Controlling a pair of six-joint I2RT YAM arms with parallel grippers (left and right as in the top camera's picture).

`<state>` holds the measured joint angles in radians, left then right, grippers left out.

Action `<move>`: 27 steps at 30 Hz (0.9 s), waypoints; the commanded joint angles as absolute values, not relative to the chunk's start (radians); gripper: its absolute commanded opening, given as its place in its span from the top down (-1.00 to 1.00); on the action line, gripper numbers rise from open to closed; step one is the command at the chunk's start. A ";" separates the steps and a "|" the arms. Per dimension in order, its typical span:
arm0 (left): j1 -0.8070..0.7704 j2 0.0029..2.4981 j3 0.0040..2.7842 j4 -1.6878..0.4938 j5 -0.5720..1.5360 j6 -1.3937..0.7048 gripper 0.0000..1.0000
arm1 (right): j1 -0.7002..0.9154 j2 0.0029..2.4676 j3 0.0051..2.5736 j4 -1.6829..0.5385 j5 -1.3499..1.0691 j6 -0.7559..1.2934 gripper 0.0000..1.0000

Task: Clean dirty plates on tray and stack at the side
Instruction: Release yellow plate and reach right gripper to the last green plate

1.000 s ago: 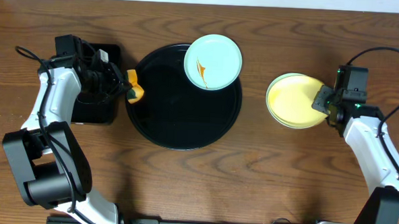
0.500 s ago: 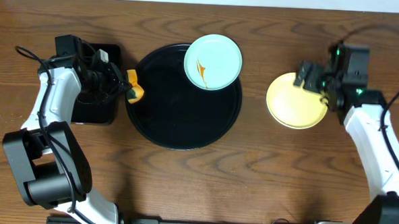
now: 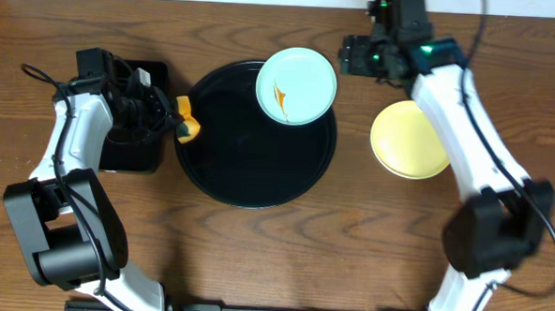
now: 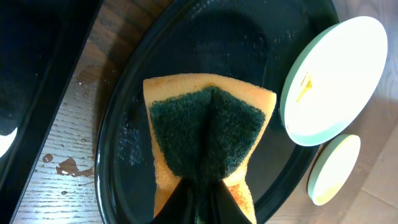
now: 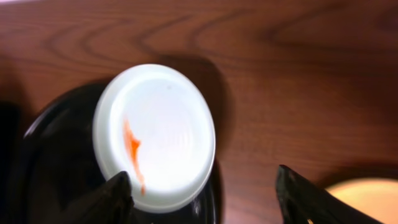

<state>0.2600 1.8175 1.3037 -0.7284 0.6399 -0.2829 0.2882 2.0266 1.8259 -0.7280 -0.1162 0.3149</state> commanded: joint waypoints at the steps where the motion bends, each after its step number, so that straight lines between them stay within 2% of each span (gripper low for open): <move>1: 0.255 1.794 1.317 -0.729 0.599 -0.263 0.85 | 0.295 2.123 1.874 -0.699 -0.105 0.344 -0.33; 12: 0.191 1.794 1.317 -0.738 0.468 -0.263 0.85 | 0.315 2.308 1.873 -0.592 -0.163 0.290 -0.08; 13: 0.188 1.794 1.317 -0.738 0.460 -0.263 0.85 | 0.319 2.310 1.873 -0.590 -0.163 0.290 -0.01; 14: 0.185 1.794 1.317 -0.738 0.456 -0.262 0.85 | 0.323 2.316 1.873 -0.588 -0.163 0.290 0.10; 17: 0.184 1.794 1.317 -0.736 0.455 -0.263 0.85 | 0.339 2.316 1.873 -0.595 -0.162 0.287 0.67; 19: 0.184 1.794 1.317 -0.736 0.454 -0.263 0.85 | 0.347 2.315 1.873 -0.599 -0.162 0.286 0.95; 27: 0.184 1.794 1.317 -0.736 0.451 -0.262 0.85 | 0.382 2.296 1.874 -0.679 -0.162 0.283 0.98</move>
